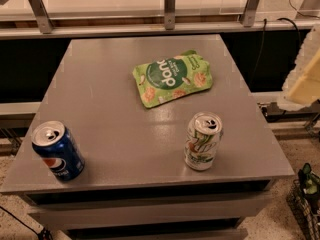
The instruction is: Knock 7up can over
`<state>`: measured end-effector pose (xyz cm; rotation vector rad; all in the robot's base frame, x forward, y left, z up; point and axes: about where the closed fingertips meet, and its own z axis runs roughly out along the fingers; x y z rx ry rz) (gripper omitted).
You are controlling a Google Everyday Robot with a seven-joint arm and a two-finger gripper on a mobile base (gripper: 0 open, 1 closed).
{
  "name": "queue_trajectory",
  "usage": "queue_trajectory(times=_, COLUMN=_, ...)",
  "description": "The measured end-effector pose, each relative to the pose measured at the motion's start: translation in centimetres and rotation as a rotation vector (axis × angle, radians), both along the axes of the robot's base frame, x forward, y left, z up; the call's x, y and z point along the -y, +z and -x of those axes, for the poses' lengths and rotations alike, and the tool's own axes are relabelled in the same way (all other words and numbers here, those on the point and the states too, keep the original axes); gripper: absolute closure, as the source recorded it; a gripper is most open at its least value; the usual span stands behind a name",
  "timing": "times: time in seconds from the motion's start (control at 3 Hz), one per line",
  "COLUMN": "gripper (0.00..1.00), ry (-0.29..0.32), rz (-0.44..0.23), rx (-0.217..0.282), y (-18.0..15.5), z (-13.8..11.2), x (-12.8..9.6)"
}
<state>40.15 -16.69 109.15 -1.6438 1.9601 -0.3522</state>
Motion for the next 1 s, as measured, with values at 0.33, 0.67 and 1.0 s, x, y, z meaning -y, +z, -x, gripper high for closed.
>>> queue_trajectory(times=0.33, gripper=0.0, ry=0.0, rz=0.0, rx=0.0, y=0.0, z=0.0, x=0.0)
queue_trajectory(times=0.67, gripper=0.0, ry=0.007, rz=-0.078, rx=-0.014, y=-0.1, z=0.3, x=0.1)
queue_trajectory(times=1.0, gripper=0.0, ry=-0.018, rz=-0.246, rx=-0.07, y=-3.1, z=-0.6, x=2.8)
